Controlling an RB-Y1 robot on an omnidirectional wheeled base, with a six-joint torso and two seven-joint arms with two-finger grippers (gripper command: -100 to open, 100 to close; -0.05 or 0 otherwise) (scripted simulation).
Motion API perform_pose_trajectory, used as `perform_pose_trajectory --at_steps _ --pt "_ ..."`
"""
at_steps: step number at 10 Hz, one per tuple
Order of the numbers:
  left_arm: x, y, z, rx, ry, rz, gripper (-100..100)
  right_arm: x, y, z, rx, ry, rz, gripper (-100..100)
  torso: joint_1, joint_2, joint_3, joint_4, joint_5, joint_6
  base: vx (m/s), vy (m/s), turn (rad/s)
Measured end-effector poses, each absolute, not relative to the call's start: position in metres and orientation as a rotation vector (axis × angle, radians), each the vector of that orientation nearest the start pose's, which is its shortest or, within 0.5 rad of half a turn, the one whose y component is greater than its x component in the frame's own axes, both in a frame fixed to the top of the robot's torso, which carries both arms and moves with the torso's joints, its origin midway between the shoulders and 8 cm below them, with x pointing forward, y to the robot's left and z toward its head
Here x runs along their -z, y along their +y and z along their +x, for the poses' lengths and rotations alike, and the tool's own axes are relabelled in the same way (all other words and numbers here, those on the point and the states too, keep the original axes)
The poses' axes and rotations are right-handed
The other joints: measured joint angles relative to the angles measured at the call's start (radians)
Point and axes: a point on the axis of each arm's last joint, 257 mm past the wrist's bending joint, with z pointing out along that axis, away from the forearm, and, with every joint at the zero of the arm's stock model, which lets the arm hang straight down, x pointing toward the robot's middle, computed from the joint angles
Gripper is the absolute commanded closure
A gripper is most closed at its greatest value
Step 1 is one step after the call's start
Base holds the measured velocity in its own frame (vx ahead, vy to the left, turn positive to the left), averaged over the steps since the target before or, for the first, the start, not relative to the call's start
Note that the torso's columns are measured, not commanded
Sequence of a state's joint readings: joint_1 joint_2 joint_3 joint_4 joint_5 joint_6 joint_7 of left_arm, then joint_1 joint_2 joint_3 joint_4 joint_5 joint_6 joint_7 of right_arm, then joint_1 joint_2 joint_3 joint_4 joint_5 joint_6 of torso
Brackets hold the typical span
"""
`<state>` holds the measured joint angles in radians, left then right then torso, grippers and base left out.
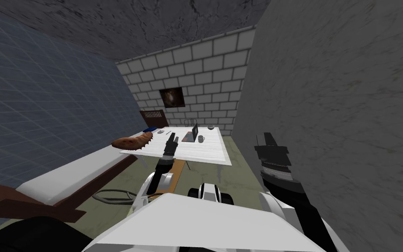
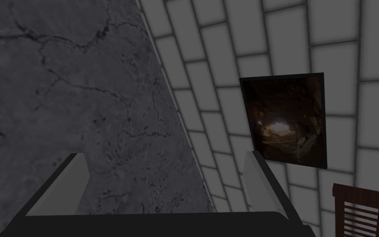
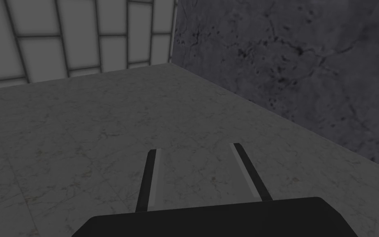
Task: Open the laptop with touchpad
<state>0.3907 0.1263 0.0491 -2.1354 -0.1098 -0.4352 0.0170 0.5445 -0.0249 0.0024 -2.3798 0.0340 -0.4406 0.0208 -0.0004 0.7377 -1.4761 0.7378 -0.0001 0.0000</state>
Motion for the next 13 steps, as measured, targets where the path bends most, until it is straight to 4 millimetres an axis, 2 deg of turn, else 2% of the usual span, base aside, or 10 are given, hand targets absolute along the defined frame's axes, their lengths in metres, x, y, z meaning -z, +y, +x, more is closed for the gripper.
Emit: perform_pose_trajectory --at_steps 5,9,13 --pt "0.037 0.313 0.428 1.042 0.879 -0.567 -100 -0.043 -0.274 0.332 -1.249 0.656 0.611 0 0.0 0.0 0.0 0.0 0.0 0.0 0.02 -0.031 -0.051" --pt "0.051 0.335 0.448 0.956 0.894 -0.573 -100 -0.043 -0.274 0.332 -1.249 0.656 0.611 0 0.001 0.0 0.0 0.0 0.0 0.0 0.013 -0.025 -0.044" --pt "0.059 0.366 0.468 0.865 0.901 -0.585 -100 -0.043 -0.274 0.332 -1.249 0.656 0.611 0 0.001 0.0 0.0 0.0 0.0 0.0 0.016 -0.025 -0.041"
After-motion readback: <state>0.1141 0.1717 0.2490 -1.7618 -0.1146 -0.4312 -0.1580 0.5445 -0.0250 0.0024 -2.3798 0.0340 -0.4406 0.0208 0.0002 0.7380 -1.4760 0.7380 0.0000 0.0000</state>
